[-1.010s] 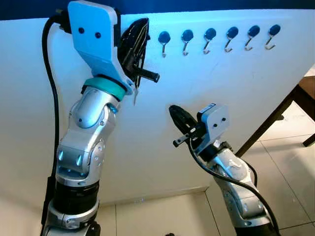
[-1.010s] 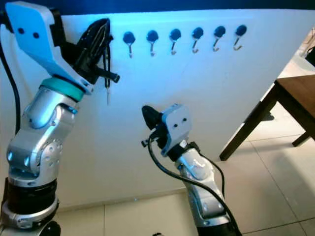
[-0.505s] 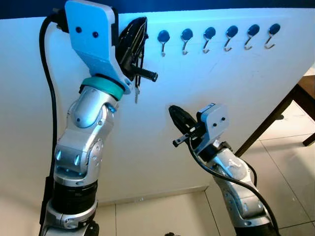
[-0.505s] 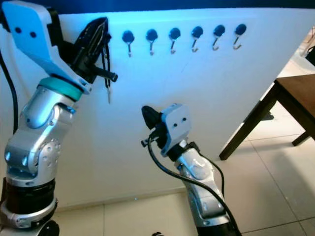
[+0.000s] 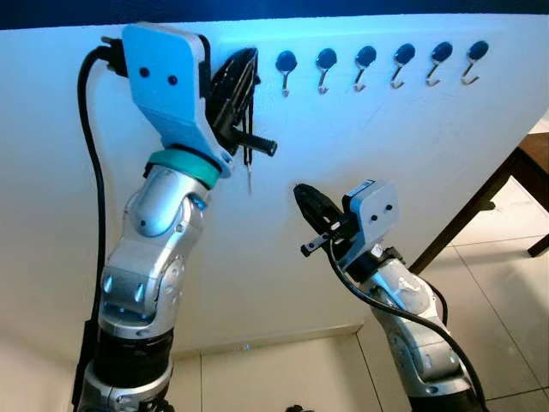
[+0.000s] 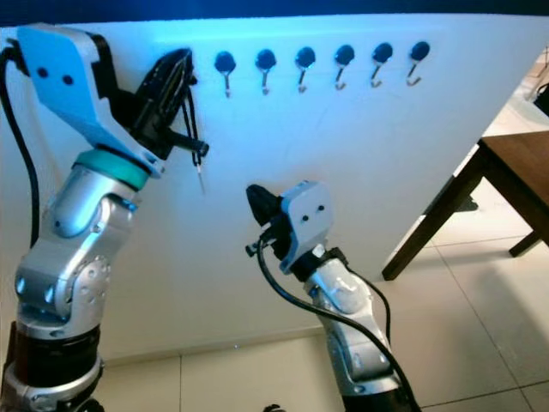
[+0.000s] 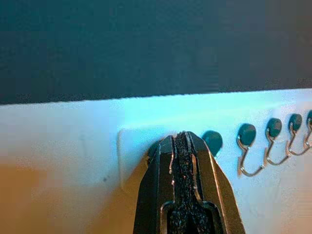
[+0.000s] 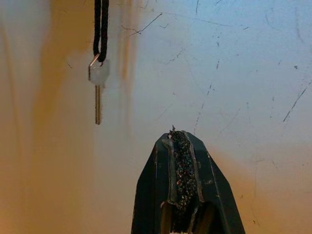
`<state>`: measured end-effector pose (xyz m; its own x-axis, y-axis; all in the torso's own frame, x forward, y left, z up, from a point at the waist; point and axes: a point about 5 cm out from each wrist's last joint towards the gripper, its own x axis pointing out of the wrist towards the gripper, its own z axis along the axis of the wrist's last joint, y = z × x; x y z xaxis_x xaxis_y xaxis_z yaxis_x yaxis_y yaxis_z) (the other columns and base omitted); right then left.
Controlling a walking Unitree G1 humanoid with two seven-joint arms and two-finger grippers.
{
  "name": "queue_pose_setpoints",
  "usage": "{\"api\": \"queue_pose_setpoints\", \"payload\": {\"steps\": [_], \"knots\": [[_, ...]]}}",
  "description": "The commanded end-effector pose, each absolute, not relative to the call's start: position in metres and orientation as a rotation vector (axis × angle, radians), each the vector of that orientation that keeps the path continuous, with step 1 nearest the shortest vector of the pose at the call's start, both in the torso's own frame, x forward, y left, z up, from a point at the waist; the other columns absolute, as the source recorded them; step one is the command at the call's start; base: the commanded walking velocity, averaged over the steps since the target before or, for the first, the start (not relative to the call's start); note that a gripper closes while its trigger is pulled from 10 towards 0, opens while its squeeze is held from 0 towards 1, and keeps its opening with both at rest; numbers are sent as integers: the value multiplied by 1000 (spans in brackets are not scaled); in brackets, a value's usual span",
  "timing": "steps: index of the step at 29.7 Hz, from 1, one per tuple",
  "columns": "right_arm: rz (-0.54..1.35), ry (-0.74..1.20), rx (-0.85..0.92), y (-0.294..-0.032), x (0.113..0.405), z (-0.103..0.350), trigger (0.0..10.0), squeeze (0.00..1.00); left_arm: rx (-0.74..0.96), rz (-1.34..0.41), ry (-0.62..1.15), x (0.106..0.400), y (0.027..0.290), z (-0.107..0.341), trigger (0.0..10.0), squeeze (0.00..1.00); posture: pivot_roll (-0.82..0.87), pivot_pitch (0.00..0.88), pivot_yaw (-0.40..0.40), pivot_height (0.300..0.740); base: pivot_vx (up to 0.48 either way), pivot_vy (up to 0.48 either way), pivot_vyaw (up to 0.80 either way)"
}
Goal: Hang keys on a hook
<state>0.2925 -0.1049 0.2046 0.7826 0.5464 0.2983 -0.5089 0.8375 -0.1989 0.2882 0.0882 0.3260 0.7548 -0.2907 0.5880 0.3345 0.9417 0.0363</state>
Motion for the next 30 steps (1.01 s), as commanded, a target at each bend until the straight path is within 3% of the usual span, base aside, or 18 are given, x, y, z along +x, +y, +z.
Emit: {"api": "queue_pose_setpoints", "payload": {"steps": [1, 8, 22, 30], "knots": [[577, -355, -111, -103, 290, 205, 10000, 0, -59, -320, -556, 295, 91, 312, 10000, 0, -117, 136, 51, 740, 0, 0, 0], [570, -352, -108, -103, 289, 204, 10000, 0, -45, -308, -521, 298, 93, 304, 10000, 0, -113, 138, 54, 740, 0, 0, 0], [585, -363, -118, -103, 291, 209, 10000, 0, -74, -225, -675, 284, 115, 345, 10000, 0, -163, 137, 37, 740, 0, 0, 0], [575, -363, -108, -101, 291, 207, 10000, 0, -46, -202, -676, 280, 125, 346, 10000, 0, -136, 138, 46, 740, 0, 0, 0]]}}
